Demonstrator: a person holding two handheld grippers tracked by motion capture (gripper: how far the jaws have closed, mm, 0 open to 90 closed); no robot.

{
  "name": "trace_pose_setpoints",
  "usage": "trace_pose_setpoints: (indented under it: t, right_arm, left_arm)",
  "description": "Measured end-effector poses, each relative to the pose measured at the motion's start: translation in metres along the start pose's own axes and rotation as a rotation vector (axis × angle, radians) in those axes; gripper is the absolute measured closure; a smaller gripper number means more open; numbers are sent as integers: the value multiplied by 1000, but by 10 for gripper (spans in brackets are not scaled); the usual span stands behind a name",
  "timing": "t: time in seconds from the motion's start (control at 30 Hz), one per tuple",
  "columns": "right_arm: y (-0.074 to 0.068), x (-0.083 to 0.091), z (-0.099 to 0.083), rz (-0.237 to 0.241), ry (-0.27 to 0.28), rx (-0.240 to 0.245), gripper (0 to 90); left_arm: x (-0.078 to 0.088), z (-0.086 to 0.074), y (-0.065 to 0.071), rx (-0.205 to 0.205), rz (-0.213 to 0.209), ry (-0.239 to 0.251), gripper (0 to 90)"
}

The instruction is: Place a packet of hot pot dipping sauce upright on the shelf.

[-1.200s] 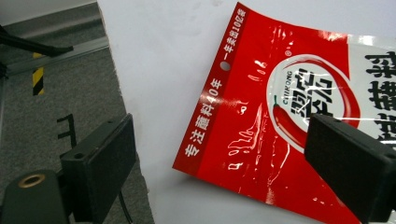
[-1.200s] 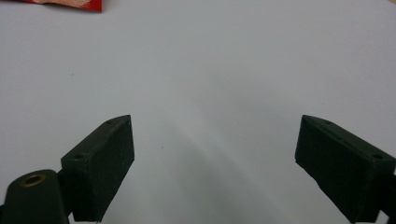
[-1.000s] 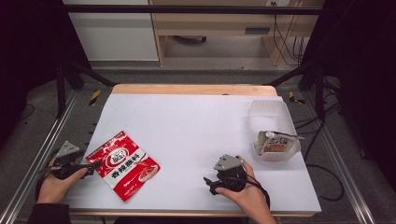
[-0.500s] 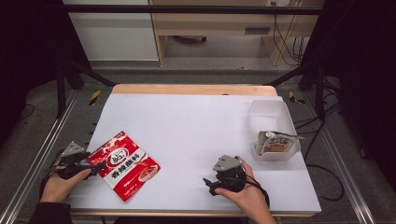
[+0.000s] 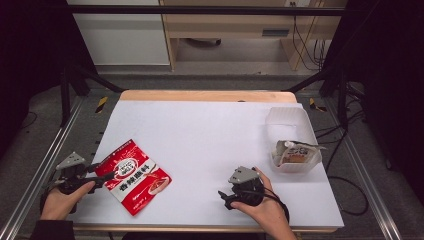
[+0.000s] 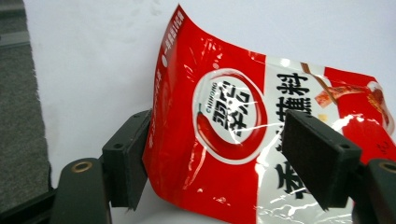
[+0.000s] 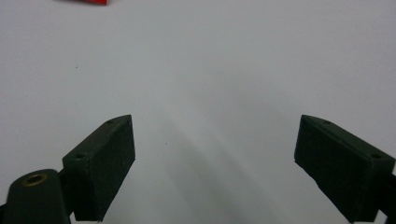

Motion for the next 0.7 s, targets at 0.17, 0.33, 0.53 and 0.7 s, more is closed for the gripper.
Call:
trace_pose_setpoints:
  t: [0.17, 0.33, 0.53, 0.7]
  right_arm:
    - [0, 0, 0, 3, -2, -4, 131]
    - [-2, -3, -1, 10, -13, 6, 134]
    - [-5, -5, -1, 19, -21, 23, 135]
    - [-5, -5, 0, 17, -19, 26, 135]
  left_arm:
    - [-3, -6, -5, 20, 17, -46, 298]
    - [-5, -8, -19, 52, 8, -74, 474]
    - [-11, -9, -26, 46, 29, -92, 627]
    - [-16, -6, -25, 24, 73, -93, 761]
Point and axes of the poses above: each handheld gripper's, and its own axes: x roughly backward along the jaws, z roughly out of its top, y roughly to its right, the point moved 8 cm from there along -x, roughly forward along the jaws, and after that the axes turned 8 degrees about x, right-handed, at the moved point
